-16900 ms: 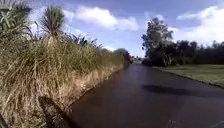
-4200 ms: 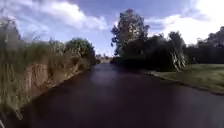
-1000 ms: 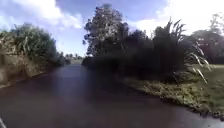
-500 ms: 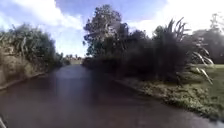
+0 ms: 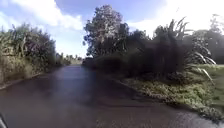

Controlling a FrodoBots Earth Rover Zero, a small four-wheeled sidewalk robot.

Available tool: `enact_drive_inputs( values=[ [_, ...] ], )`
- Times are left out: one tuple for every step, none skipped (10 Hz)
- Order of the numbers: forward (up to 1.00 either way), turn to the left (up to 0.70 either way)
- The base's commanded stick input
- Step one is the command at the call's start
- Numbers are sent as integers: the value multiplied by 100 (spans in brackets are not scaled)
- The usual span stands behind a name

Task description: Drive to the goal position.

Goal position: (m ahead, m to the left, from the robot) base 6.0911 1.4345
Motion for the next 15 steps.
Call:
enact_drive_inputs(
  values=[
    [9,0],
    [99,24],
    [100,40],
    [100,40],
    [100,40],
    [100,40],
    [100,40],
    [100,40],
    [100,40],
    [100,40],
    [100,31],
    [100,19],
    [100,6],
    [100,0],
    [100,0]
  ],
)
